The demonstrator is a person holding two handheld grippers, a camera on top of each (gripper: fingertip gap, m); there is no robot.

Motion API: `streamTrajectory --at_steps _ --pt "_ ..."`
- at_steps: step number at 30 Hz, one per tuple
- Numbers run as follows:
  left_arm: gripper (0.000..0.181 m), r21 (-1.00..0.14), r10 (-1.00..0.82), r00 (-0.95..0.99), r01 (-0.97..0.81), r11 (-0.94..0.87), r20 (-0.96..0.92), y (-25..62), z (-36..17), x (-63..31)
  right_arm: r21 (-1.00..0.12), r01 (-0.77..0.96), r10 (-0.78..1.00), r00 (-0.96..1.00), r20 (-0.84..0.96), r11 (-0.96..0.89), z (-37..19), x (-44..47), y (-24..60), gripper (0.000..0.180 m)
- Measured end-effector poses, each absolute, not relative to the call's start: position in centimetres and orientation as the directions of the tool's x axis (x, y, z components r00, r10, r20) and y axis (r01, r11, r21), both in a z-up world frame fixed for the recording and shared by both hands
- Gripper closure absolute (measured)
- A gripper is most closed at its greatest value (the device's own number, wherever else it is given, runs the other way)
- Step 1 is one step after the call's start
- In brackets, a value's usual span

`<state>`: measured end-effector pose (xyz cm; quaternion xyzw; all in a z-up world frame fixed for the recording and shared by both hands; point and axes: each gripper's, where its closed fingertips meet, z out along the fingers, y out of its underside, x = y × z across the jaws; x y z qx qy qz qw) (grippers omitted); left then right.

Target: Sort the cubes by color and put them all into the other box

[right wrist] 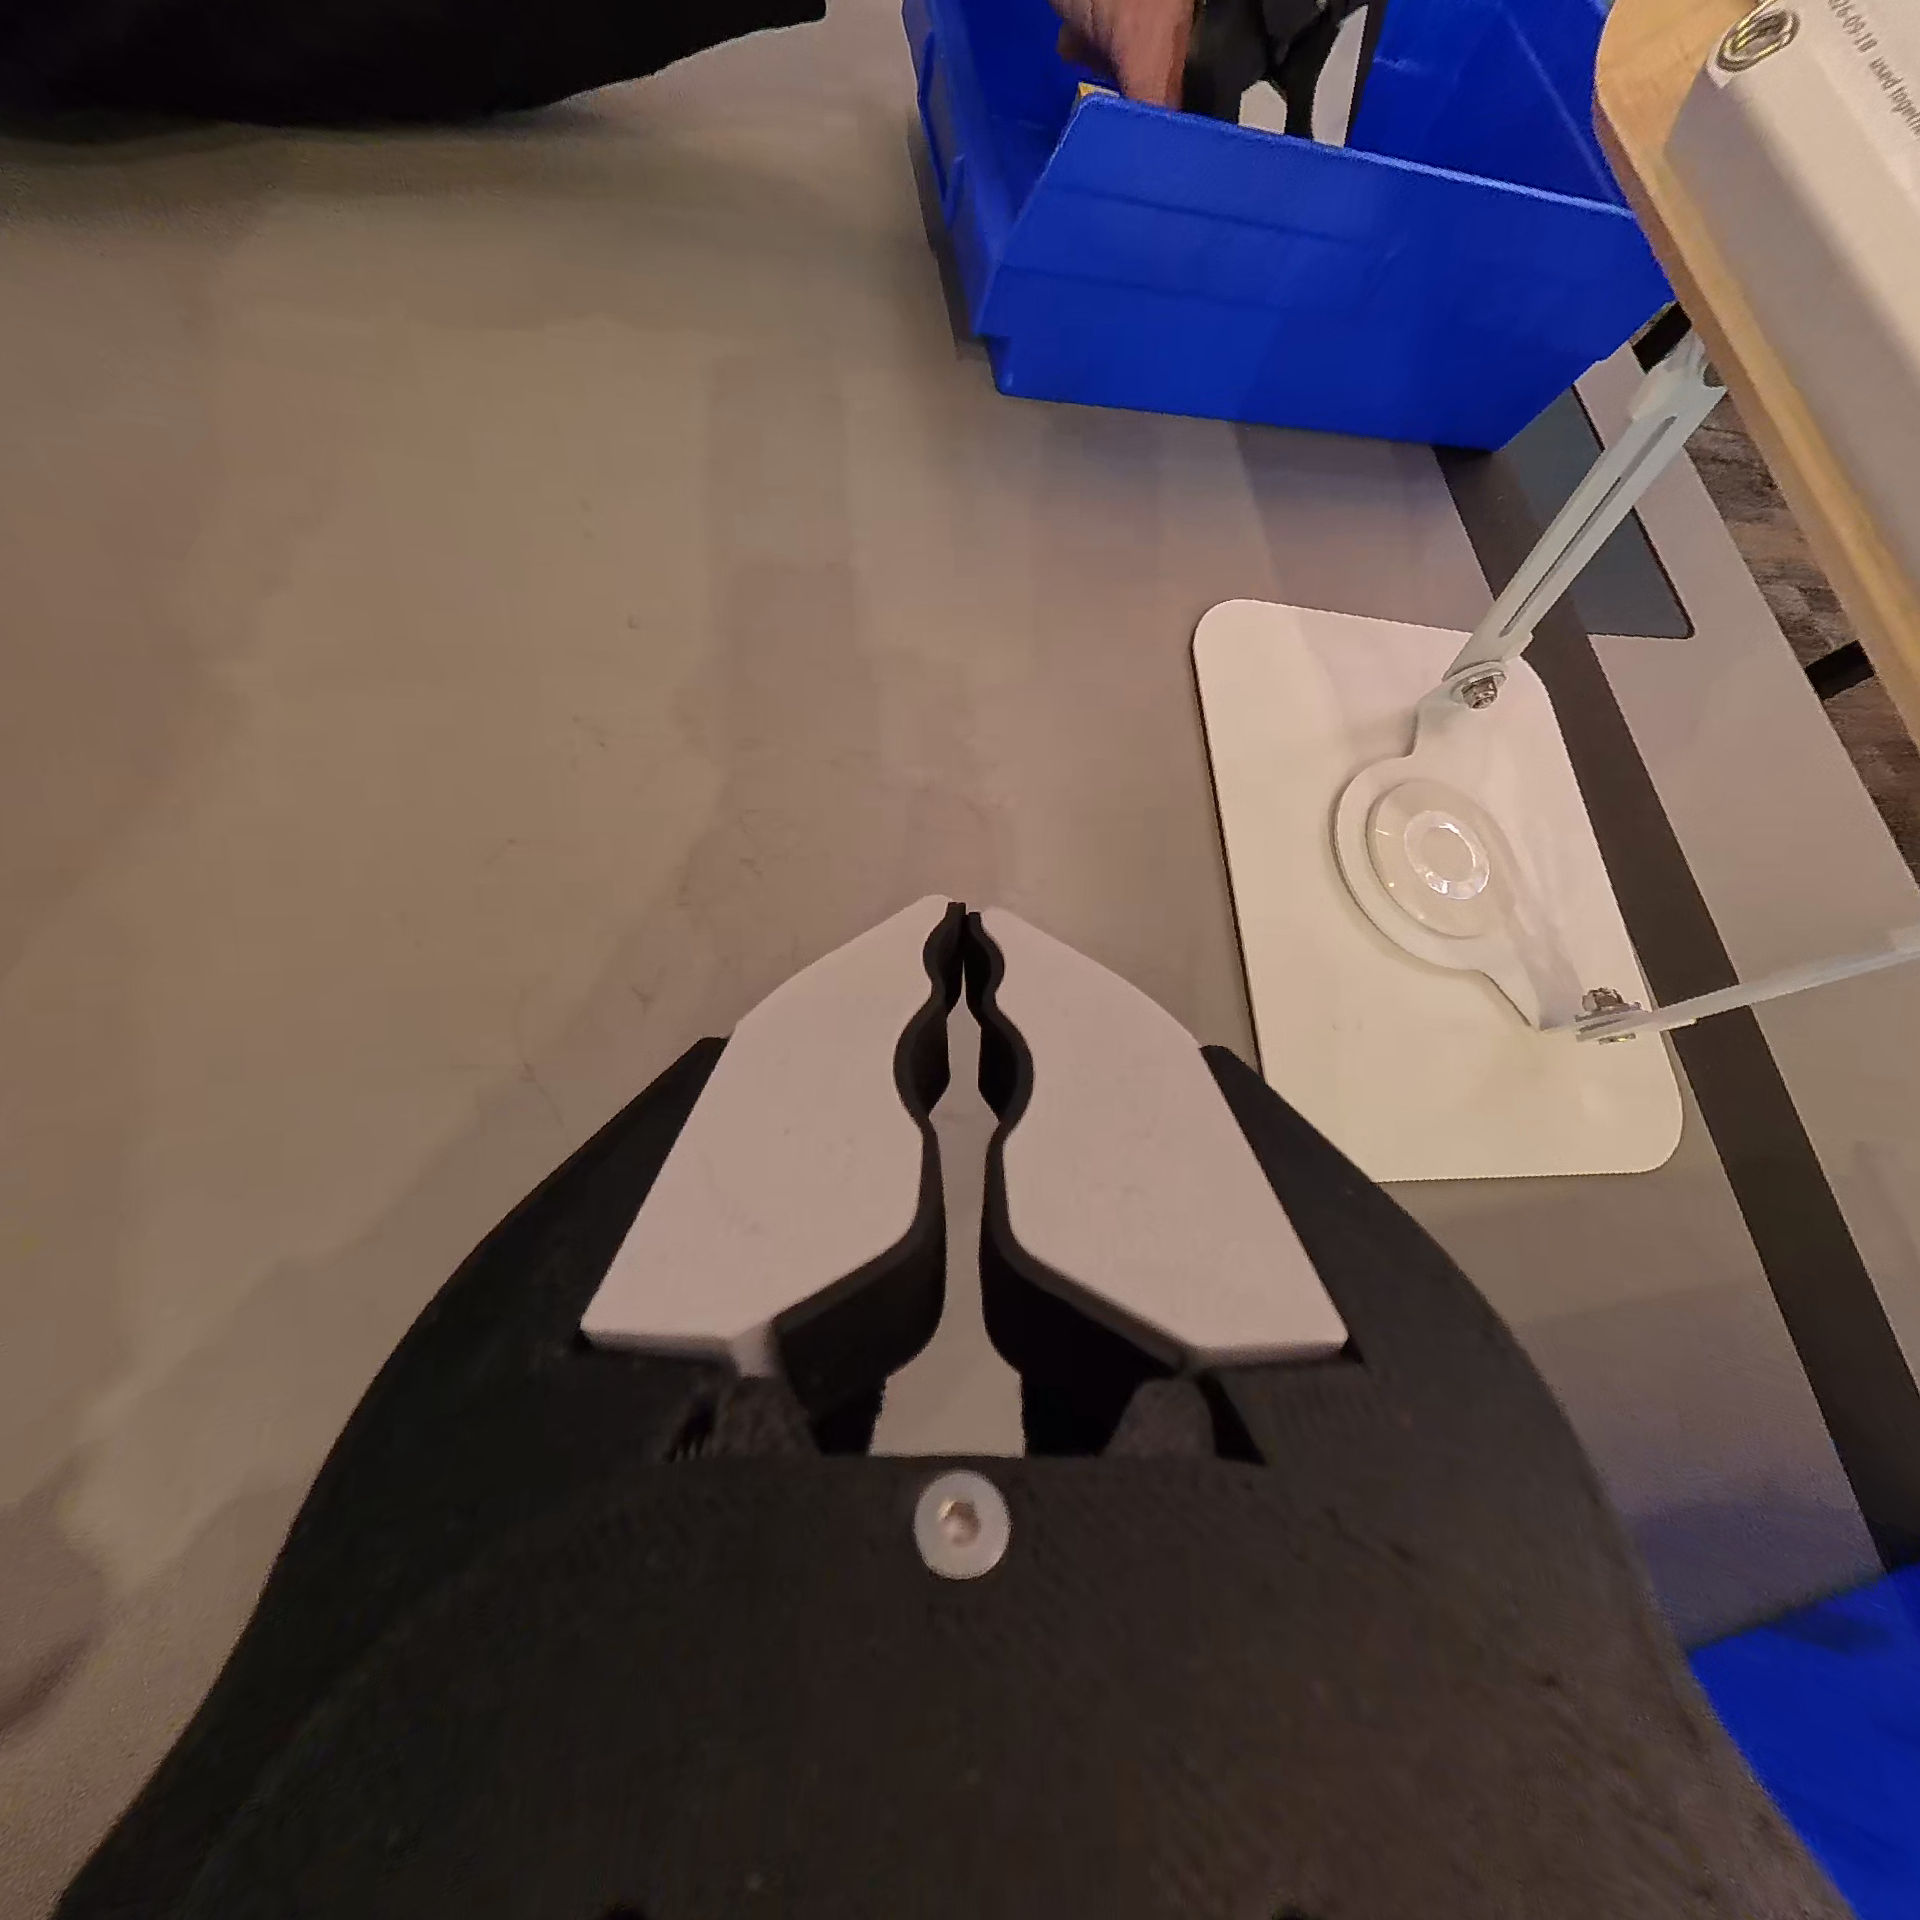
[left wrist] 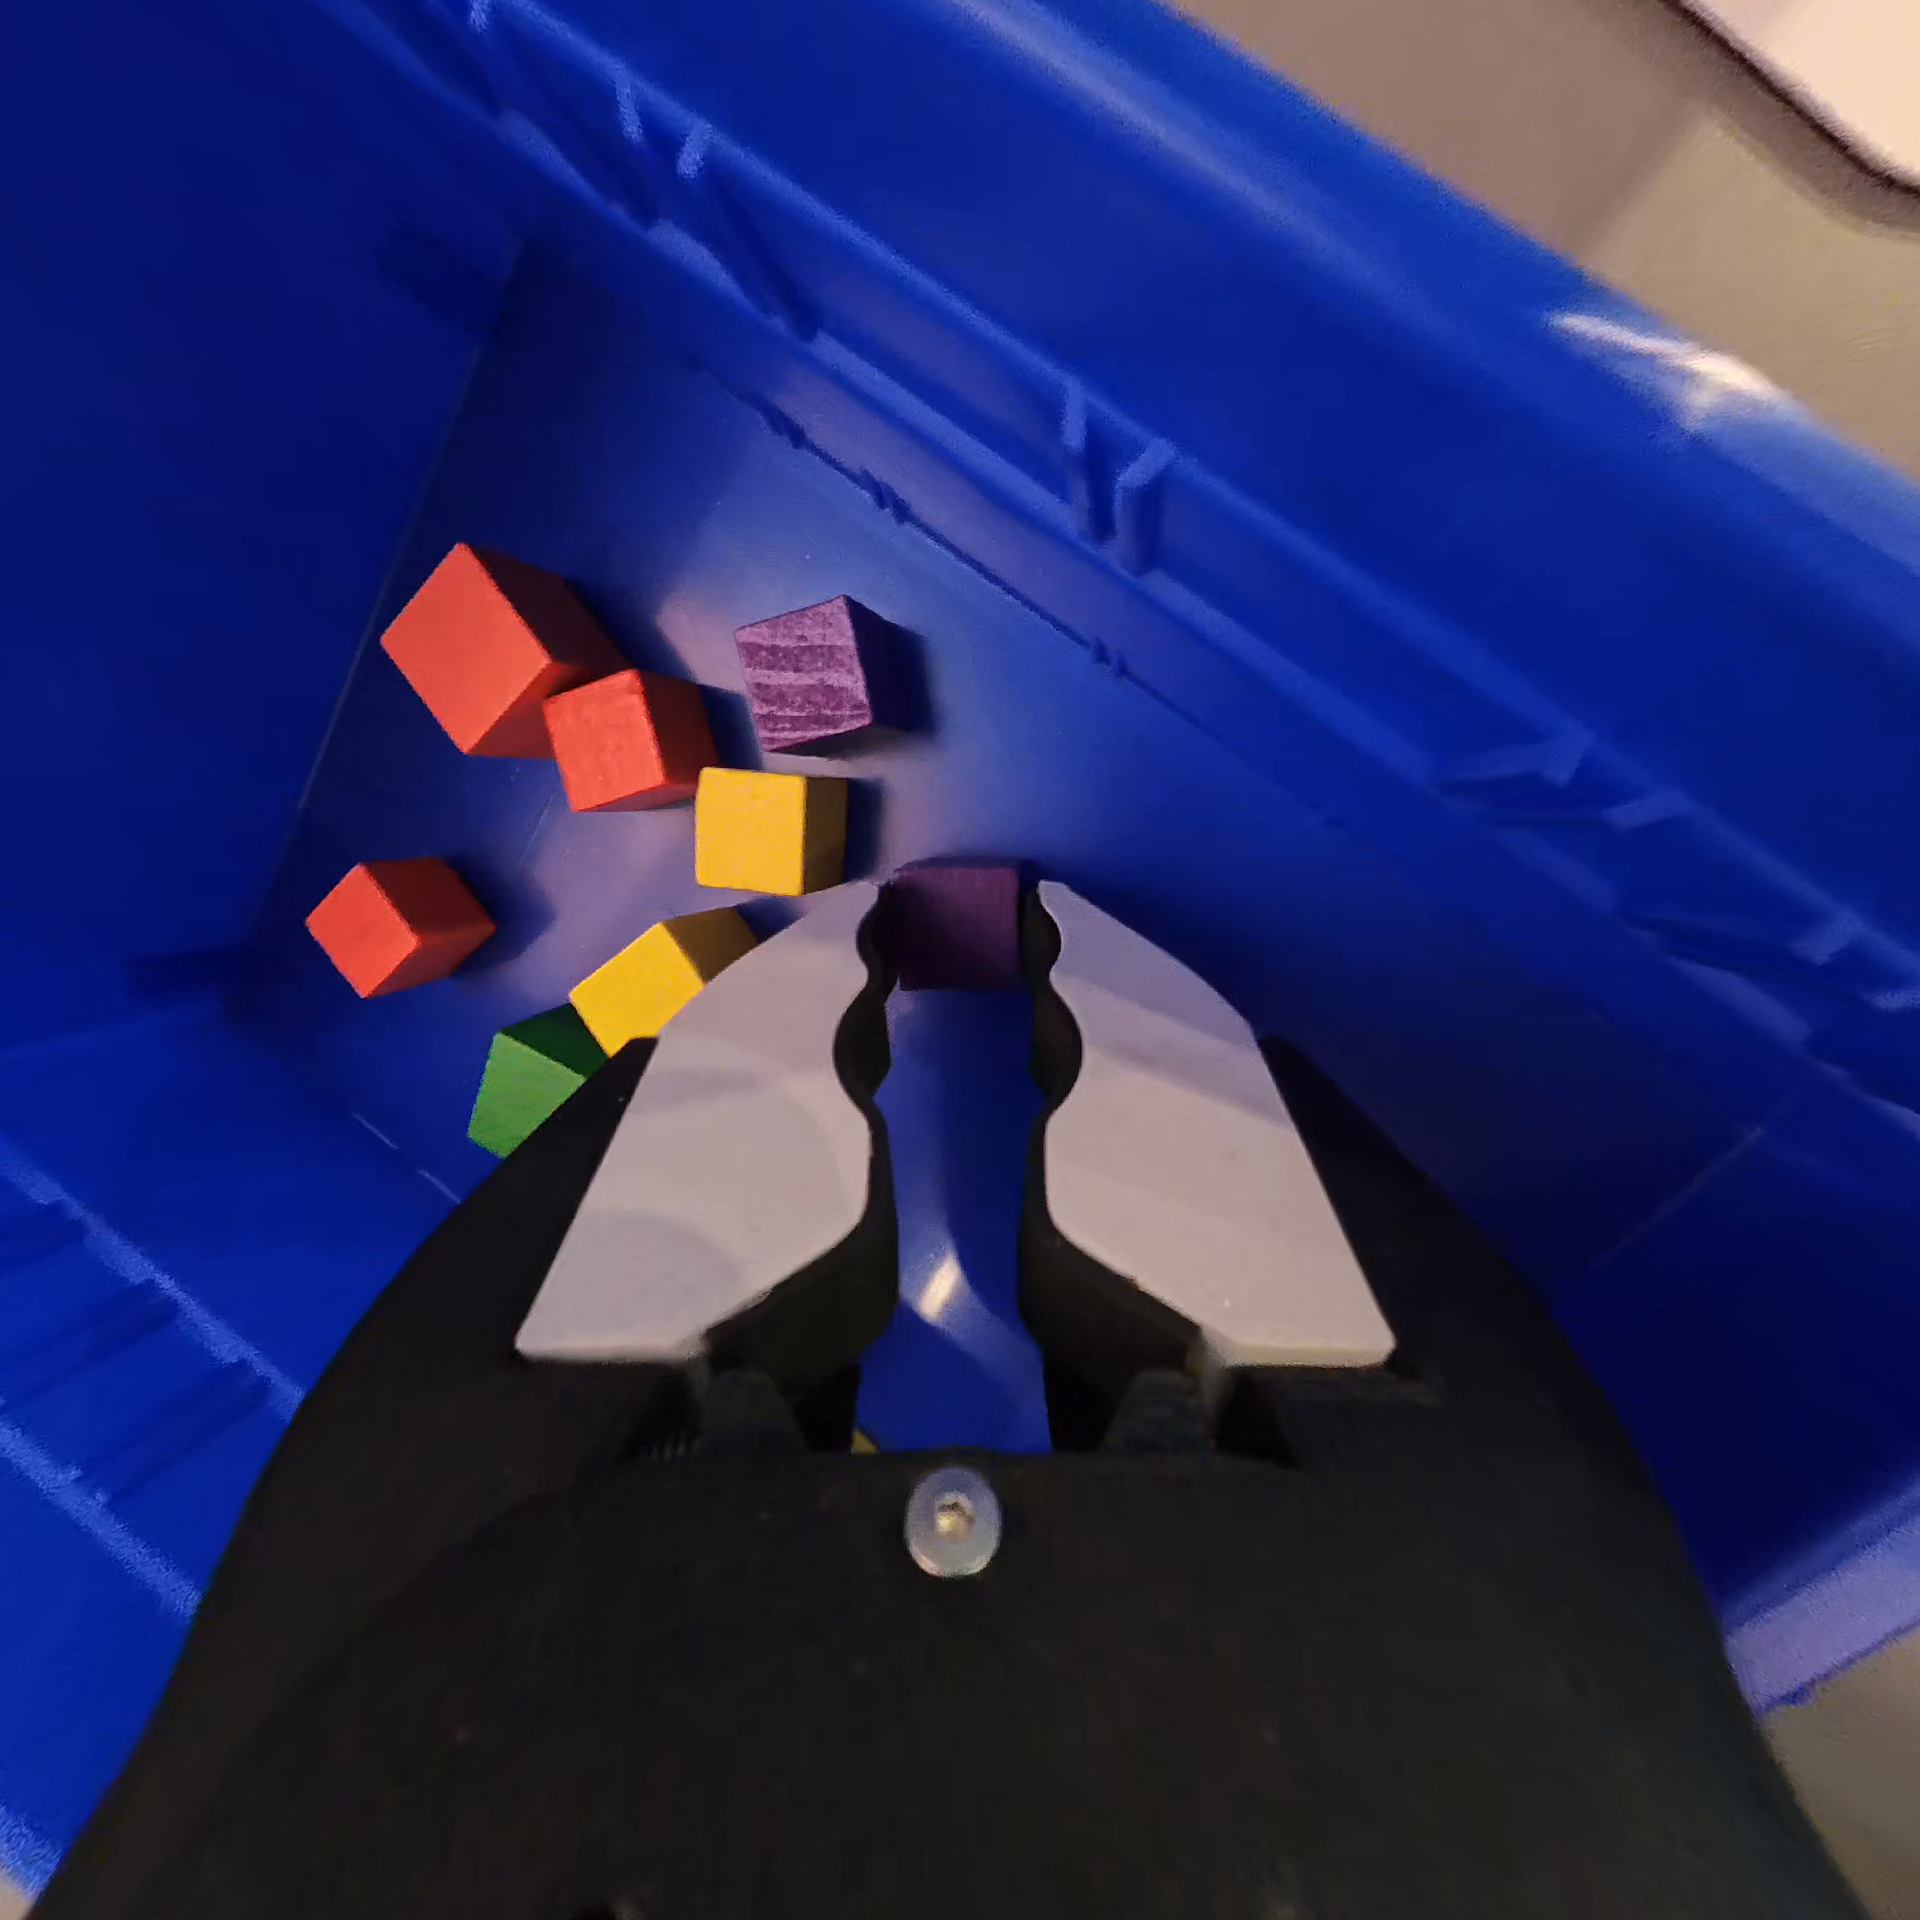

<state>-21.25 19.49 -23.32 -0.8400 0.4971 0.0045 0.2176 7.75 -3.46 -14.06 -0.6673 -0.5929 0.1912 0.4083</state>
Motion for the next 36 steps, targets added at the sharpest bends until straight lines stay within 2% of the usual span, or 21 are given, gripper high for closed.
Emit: streamTrajectory --at_steps 5,9,13,17,21,25,30,36 --pt "0.158 -0.473 -0.822 0.524 -0.795 -0.379 -0.222 19.4 -20.0 -20.4 -0.797 0.601 0.935 0.247 0.255 0.059 -13.1 7.5 -3.0 0.180" --pt "0.159 -0.640 -0.830 0.531 -0.701 -0.316 -0.172 17.9 -14.2 -19.2 -0.826 0.539 0.903 0.254 0.346 0.165 -10.4 6.8 -2.5 0.177" --pt "0.159 -0.830 -0.873 0.481 -0.517 -0.209 -0.080 14.7 -7.0 -16.8 -0.817 0.487 0.857 0.232 0.461 0.308 -7.1 5.1 -2.5 0.164" --pt "0.159 -0.944 -0.942 0.337 -0.311 -0.108 -0.003 10.4 -1.3 -12.6 -0.742 0.456 0.740 0.229 0.632 0.492 -3.9 2.7 -2.2 0.154" --pt "0.159 -0.991 -0.985 0.149 -0.089 -0.098 0.084 6.5 2.5 -8.5 -0.685 0.413 0.630 0.284 0.723 0.600 -0.9 0.6 -1.6 0.144" --pt "0.159 -0.989 -0.990 -0.028 0.047 -0.137 0.136 3.2 4.1 -5.2 -0.629 0.382 0.536 0.330 0.777 0.677 1.1 -0.5 -0.9 0.136" --pt "0.159 -0.970 -0.967 -0.166 0.114 -0.213 0.193 0.7 4.2 -2.3 -0.567 0.391 0.454 0.347 0.820 0.725 2.4 -0.9 -0.1 0.137" --pt "0.159 -0.945 -0.938 -0.238 0.148 -0.292 0.253 -0.3 3.8 -0.6 -0.495 0.405 0.378 0.336 0.863 0.769 2.8 -1.0 -0.2 0.138"
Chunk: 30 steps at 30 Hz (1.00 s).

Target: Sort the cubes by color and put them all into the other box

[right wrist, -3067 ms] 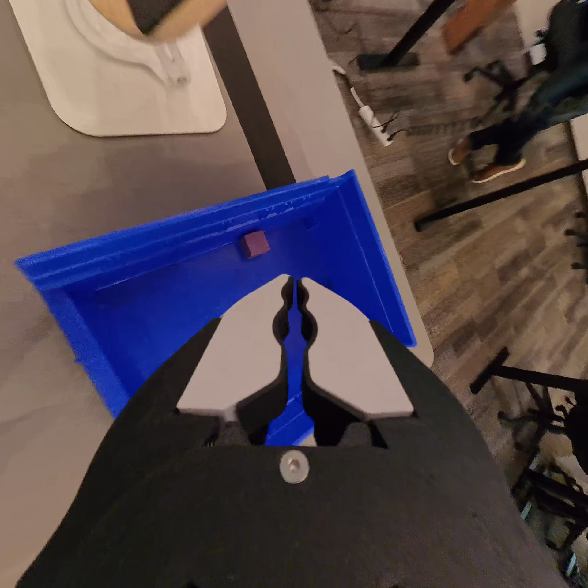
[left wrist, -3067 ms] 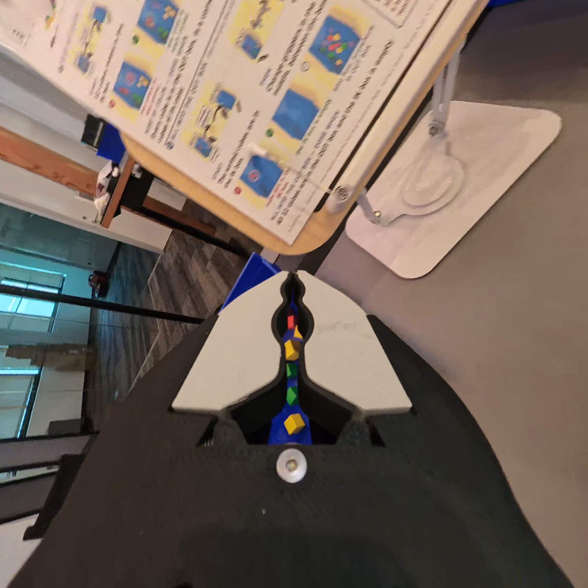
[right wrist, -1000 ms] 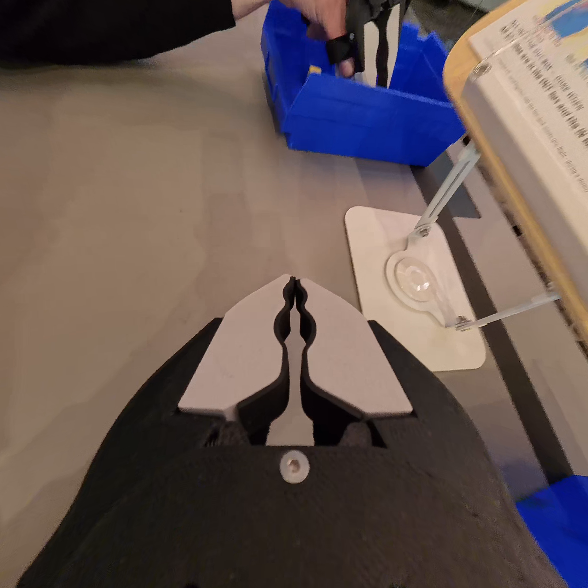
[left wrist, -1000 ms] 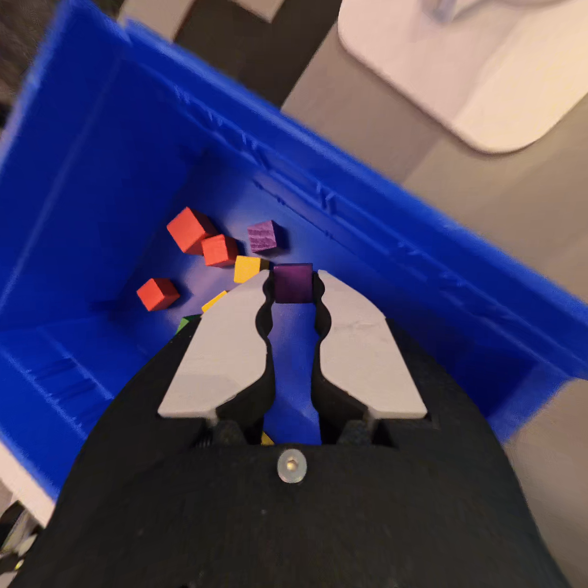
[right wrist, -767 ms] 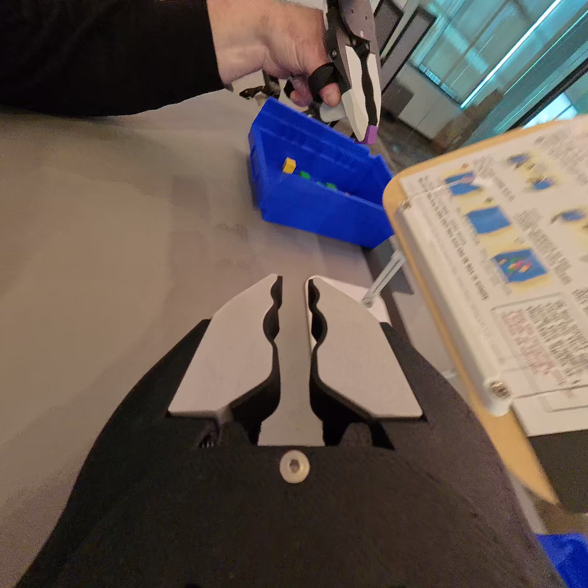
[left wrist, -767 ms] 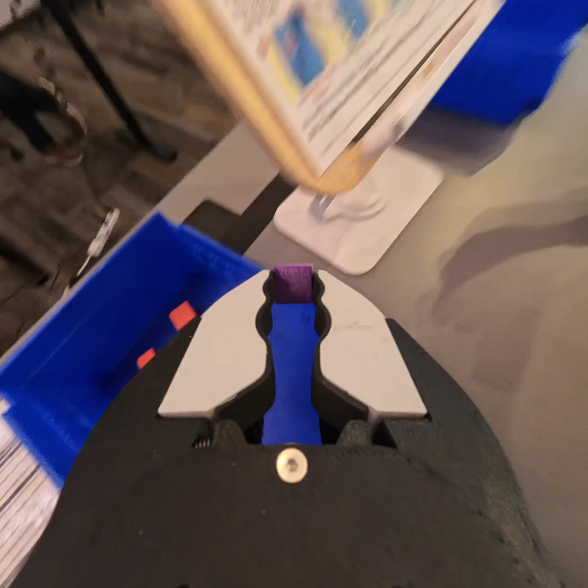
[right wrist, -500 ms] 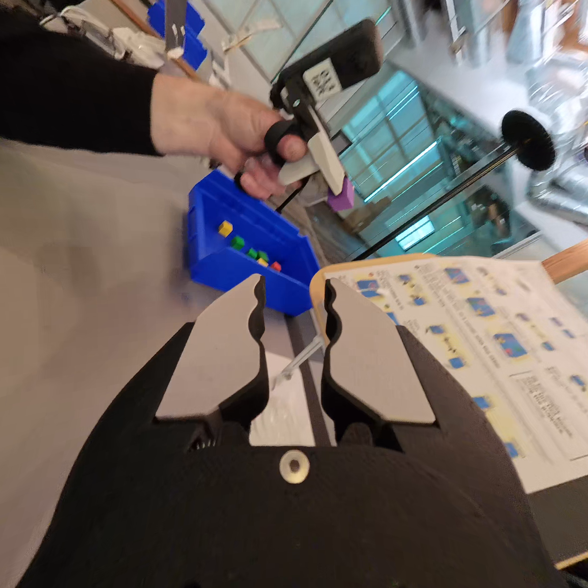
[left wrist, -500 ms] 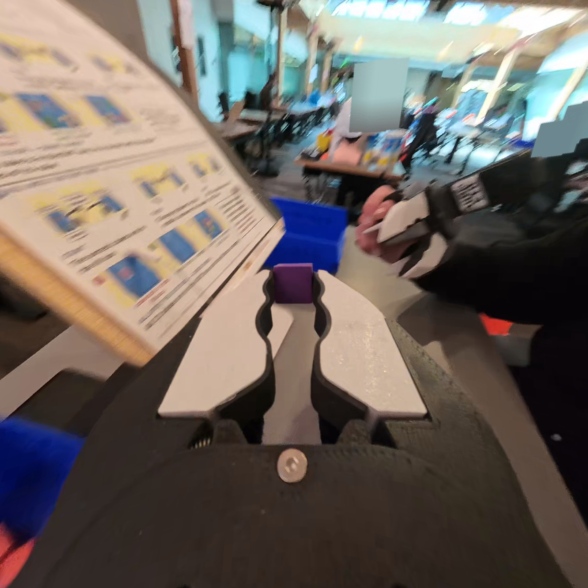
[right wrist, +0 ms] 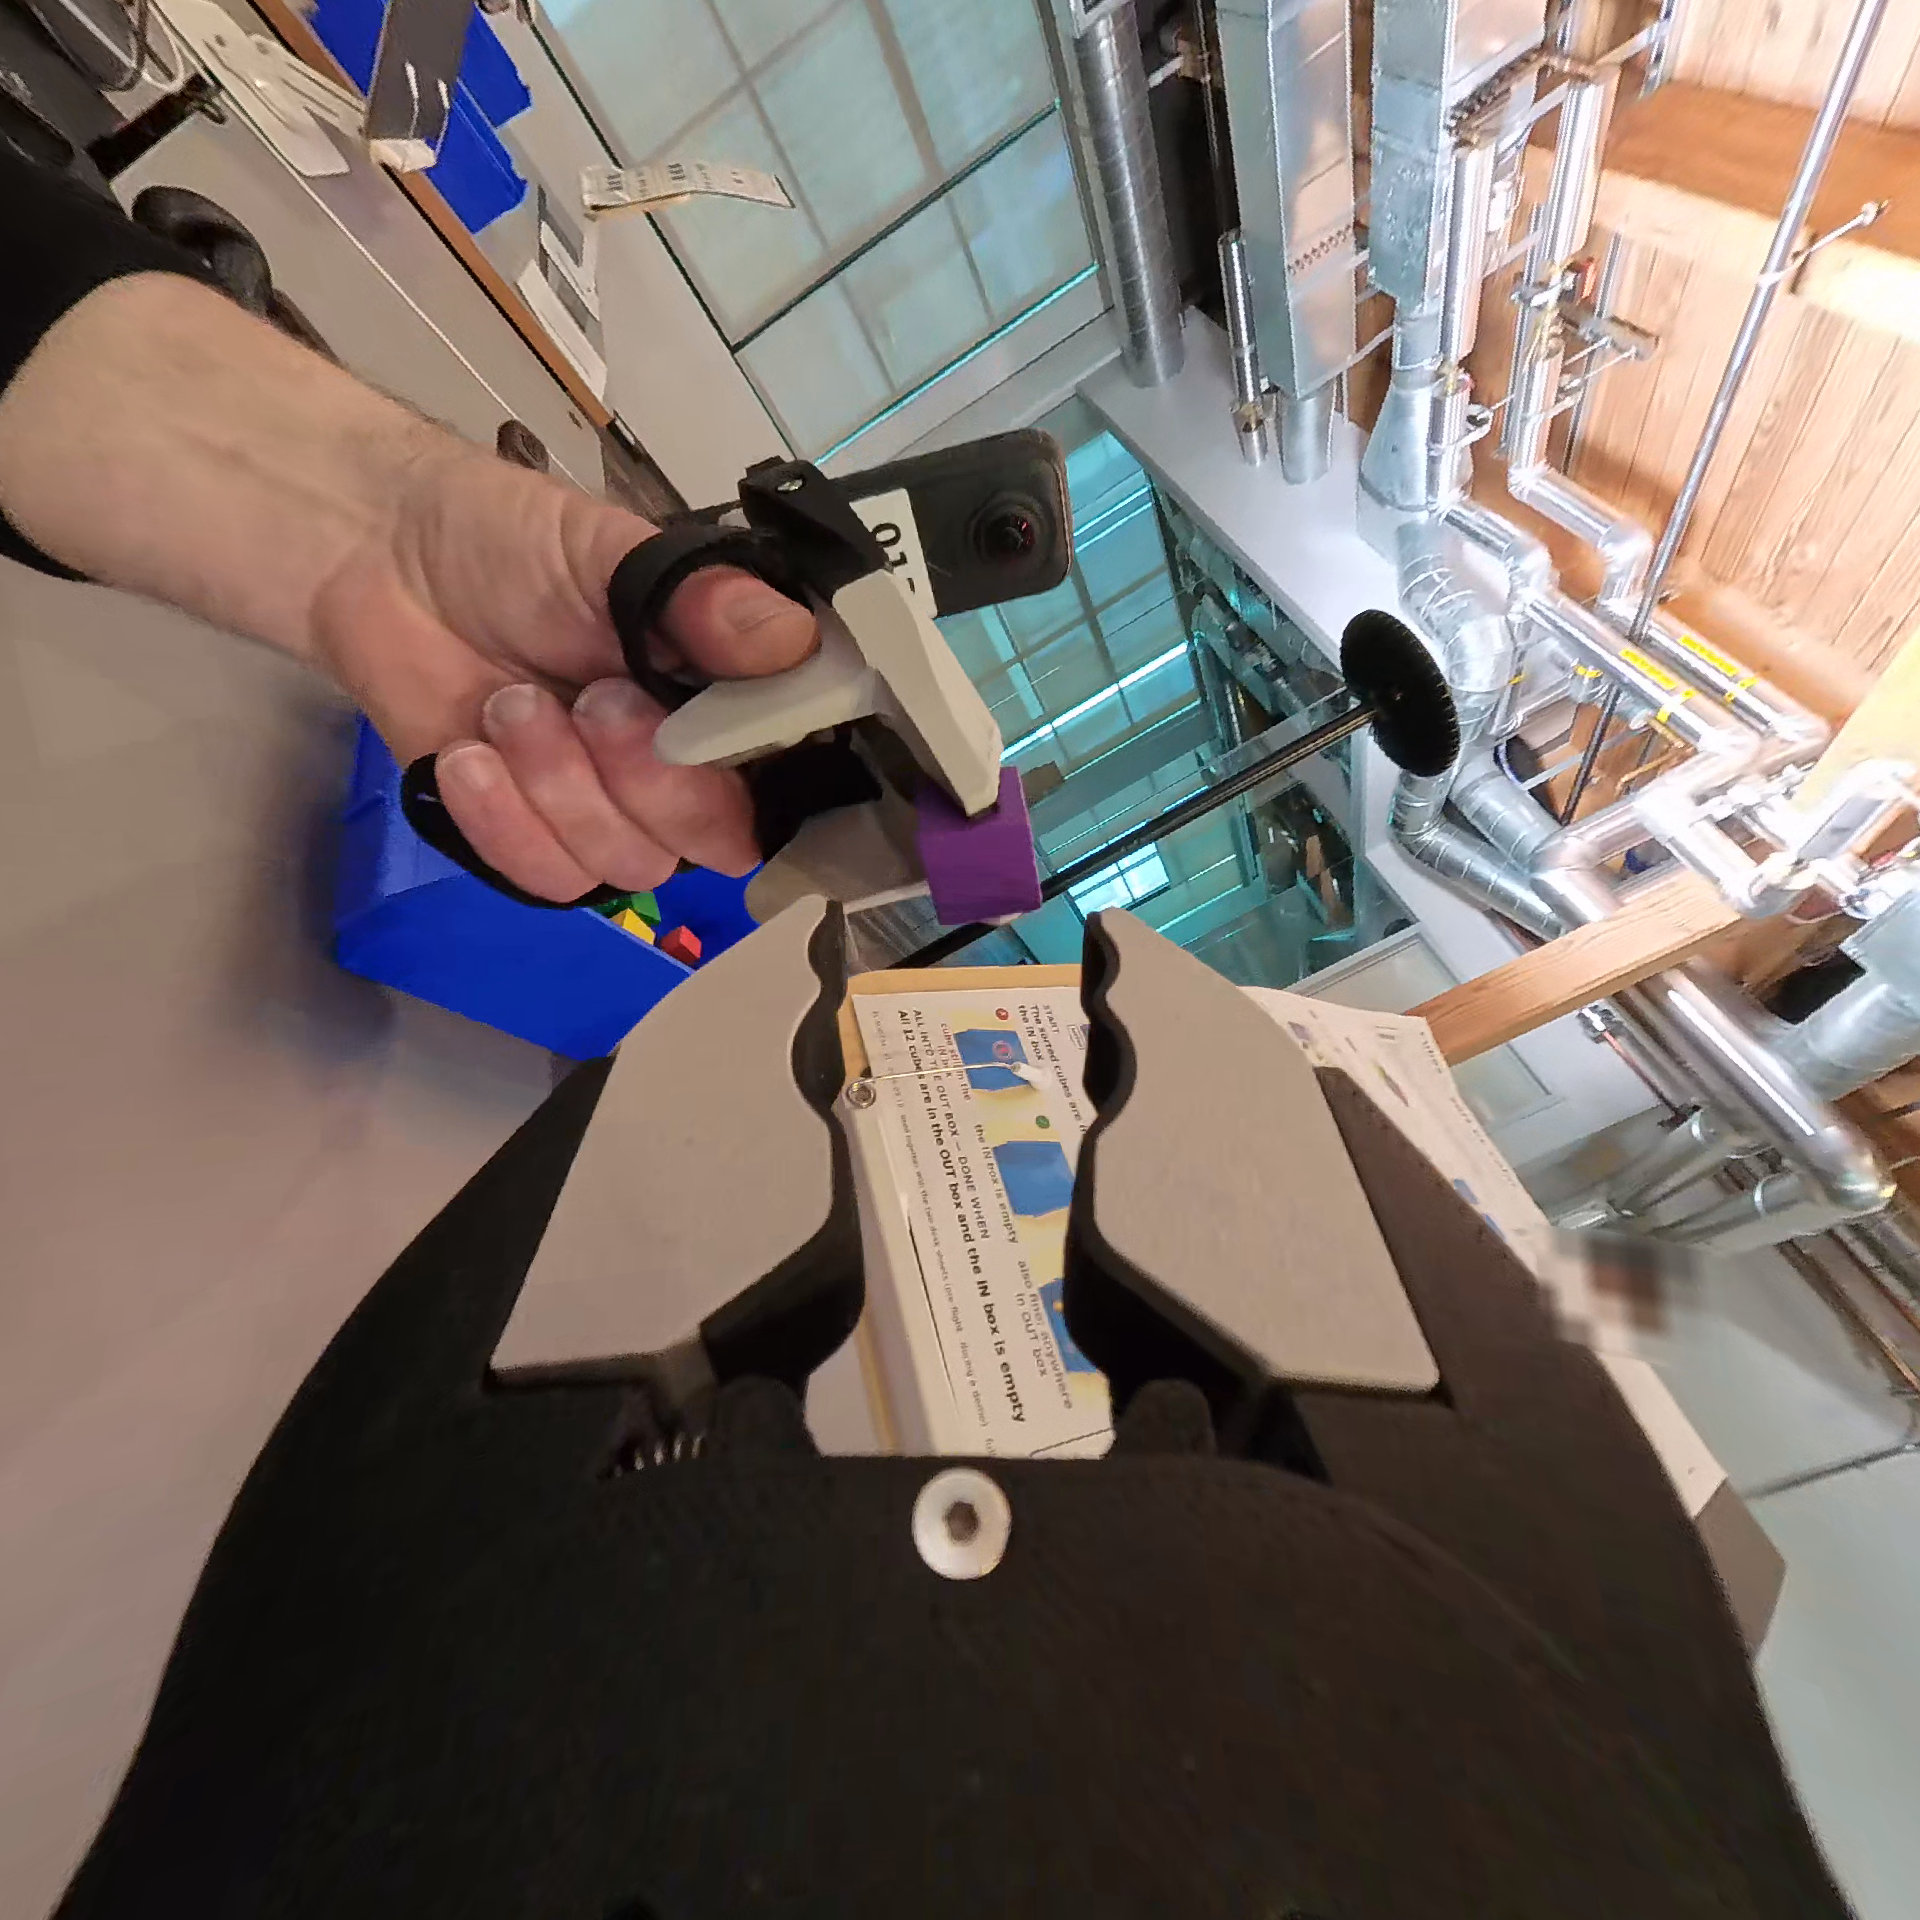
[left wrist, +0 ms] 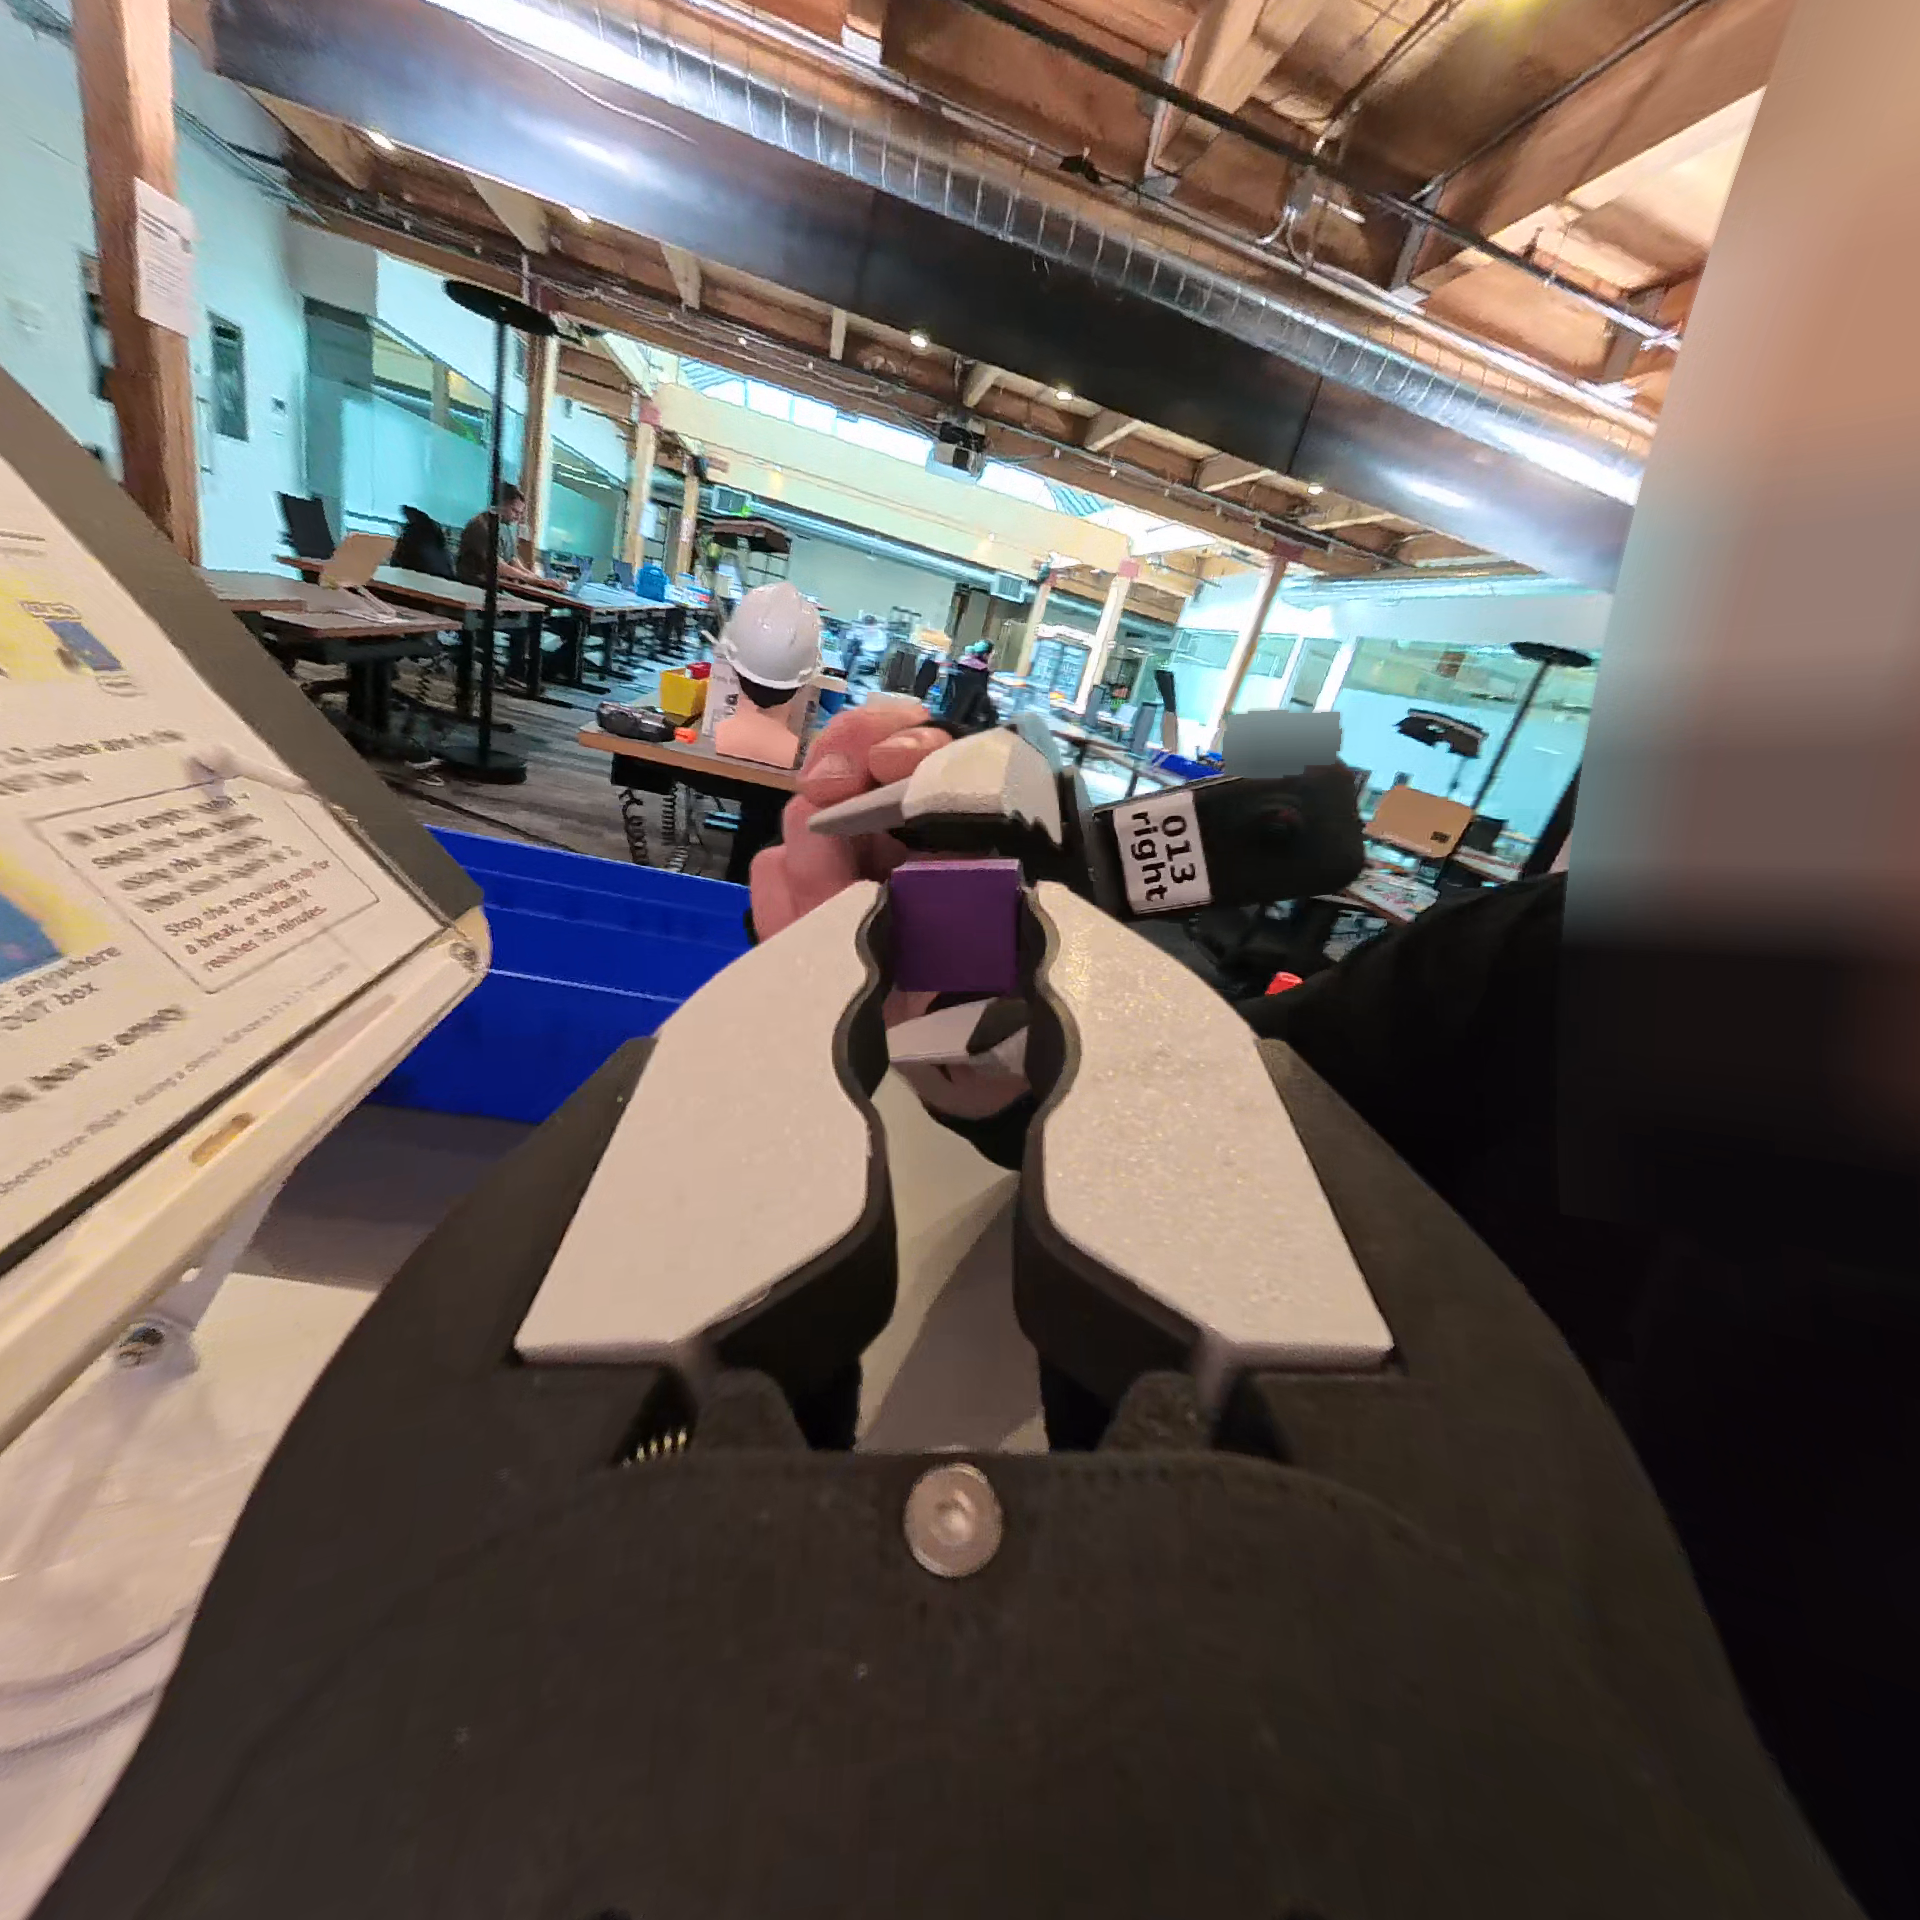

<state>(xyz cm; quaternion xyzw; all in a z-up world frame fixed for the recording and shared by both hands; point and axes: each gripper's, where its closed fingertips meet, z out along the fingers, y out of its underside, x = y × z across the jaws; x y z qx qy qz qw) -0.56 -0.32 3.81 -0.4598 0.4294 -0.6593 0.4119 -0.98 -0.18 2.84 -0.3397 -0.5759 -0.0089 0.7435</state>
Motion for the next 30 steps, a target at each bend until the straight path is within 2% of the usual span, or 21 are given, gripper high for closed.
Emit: streamTrajectory --at_steps 6,12,20,24,28,30 --pt "0.159 -0.929 -0.915 -0.285 0.150 -0.338 0.287 -1.2 3.3 0.6 -0.433 0.416 0.325 0.307 0.895 0.799 3.1 -1.1 -0.6 0.143" --pt "0.159 -0.920 -0.887 -0.343 0.127 -0.370 0.309 -2.0 3.0 1.2 -0.381 0.437 0.288 0.267 0.920 0.815 2.9 -1.2 -0.9 0.158" --pt "0.159 -0.901 -0.858 -0.384 0.128 -0.416 0.342 -2.2 3.1 1.2 -0.384 0.454 0.302 0.246 0.921 0.804 2.9 -1.0 -1.1 0.158" --pt "0.155 -0.933 -0.912 -0.318 0.165 -0.321 0.258 -1.6 3.5 0.4 -0.441 0.461 0.356 0.262 0.897 0.770 3.9 0.6 -1.0 0.158" --pt "0.181 -0.974 -0.973 -0.196 0.166 -0.153 0.119 -1.1 4.2 -0.7 -0.509 0.535 0.438 0.266 0.859 0.674 4.7 5.0 0.6 0.158" --pt "0.181 -0.989 -0.994 -0.105 0.137 -0.051 0.037 -0.6 4.3 -1.0 -0.567 0.577 0.512 0.278 0.813 0.587 4.7 8.1 1.7 0.158"
